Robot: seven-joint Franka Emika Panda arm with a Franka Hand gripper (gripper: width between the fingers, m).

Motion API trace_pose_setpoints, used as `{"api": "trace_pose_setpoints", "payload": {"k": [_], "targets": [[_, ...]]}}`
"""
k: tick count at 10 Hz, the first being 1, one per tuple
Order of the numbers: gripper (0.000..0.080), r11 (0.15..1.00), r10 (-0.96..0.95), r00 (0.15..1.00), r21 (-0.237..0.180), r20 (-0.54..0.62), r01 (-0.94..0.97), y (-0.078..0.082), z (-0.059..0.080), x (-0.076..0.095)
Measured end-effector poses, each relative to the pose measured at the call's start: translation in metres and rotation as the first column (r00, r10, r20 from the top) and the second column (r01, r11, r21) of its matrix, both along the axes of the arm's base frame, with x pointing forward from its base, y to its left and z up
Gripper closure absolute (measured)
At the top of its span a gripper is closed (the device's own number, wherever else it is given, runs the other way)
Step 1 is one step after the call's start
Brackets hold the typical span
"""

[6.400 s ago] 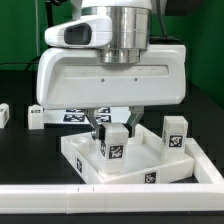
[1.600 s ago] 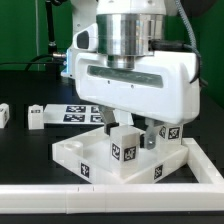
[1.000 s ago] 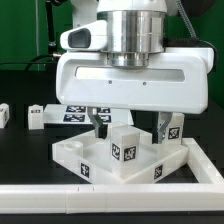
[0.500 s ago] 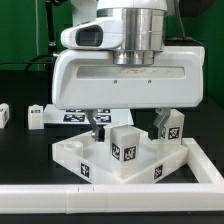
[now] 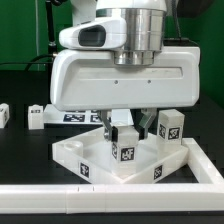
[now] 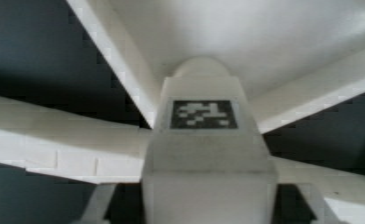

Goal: Assemble square table

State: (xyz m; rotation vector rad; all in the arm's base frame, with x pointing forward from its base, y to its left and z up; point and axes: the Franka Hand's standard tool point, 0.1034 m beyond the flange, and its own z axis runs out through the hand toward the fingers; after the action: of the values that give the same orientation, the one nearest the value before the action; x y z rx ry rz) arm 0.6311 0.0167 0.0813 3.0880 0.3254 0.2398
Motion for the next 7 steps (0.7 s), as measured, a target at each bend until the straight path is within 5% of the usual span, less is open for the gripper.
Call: {"api": "trace_pose_setpoints", "payload": {"k": [2,5,7], "targets": [[0.0513,1.0,-0.011,1.0,0.002,0.0,0.011,0.0001,0.0,0.0],[0.0513,0.929,-0.363,0.932,0.067,-0.006,0.363,0.0016,-0.0006,0.0004],[0.0512,0.784,-0.611,0.791,0.115,-0.032,0.61,0.0024,-0.0001,0.0005]]}}
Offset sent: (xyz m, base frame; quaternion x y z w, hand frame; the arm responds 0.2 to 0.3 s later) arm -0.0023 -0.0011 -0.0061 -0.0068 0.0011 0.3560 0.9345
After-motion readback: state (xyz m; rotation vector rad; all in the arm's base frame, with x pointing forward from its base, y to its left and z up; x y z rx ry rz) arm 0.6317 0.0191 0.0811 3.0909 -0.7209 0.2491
